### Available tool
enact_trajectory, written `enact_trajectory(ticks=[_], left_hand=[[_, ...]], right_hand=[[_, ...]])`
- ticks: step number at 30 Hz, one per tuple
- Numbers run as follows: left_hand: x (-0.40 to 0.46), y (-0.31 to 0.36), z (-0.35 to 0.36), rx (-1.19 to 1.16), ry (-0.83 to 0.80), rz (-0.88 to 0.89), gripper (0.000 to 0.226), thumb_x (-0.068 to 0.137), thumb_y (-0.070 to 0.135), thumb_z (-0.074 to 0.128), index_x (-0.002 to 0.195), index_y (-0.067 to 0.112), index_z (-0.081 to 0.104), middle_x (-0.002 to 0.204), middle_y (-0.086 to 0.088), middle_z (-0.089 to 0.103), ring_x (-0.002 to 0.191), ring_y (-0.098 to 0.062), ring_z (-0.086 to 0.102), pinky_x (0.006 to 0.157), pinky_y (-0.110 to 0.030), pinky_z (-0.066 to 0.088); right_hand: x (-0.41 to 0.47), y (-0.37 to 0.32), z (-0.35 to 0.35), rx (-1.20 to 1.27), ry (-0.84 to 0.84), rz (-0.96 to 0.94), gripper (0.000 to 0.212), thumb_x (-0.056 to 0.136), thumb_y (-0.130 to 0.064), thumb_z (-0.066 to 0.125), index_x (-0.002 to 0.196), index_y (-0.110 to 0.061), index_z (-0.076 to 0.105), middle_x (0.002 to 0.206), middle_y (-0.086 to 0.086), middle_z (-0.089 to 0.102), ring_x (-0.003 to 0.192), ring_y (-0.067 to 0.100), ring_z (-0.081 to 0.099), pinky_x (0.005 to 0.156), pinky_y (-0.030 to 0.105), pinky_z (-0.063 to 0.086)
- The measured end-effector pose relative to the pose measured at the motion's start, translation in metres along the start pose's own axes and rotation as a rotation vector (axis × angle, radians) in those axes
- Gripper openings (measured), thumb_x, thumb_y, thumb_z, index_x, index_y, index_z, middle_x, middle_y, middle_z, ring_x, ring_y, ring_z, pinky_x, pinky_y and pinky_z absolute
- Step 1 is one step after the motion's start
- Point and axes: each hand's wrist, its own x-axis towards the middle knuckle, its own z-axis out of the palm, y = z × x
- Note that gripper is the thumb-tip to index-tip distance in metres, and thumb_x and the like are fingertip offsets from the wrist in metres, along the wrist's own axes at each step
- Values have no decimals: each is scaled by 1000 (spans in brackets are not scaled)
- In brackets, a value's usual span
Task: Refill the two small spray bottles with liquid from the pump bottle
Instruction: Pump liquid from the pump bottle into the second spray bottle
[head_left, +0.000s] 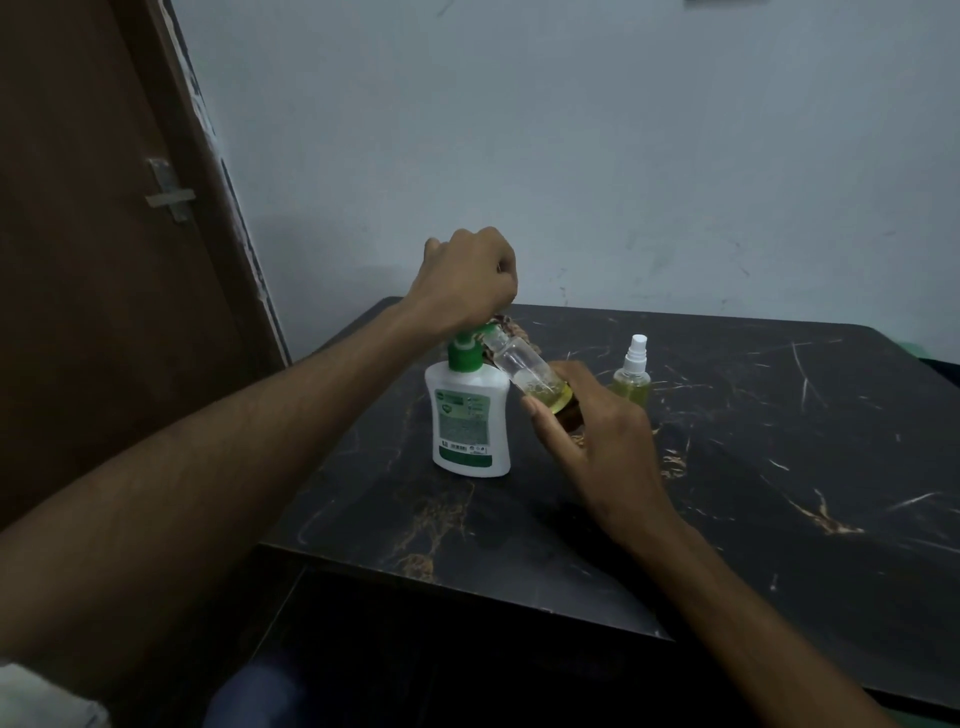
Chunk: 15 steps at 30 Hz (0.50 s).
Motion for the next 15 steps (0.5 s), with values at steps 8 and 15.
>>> enact_trajectory(ticks=[8,15], left_hand=[[2,1,0,-21,-8,5,23,85,7,58,83,17,79,84,8,76,90,-19,68,101,-45,35],[4,3,-4,12,4,20,24,87,6,55,86,16,78,87,4,76,90,-20,68,105,-48,34]], right_hand=[[0,1,-1,3,1,9,30,103,-43,57,125,-23,61,95,-12,67,78,0,62,68,16,49],[0,1,0,9,4,7,28,103,-41,59,126,-25,60,98,-14,67,80,1,63,70,26,55]])
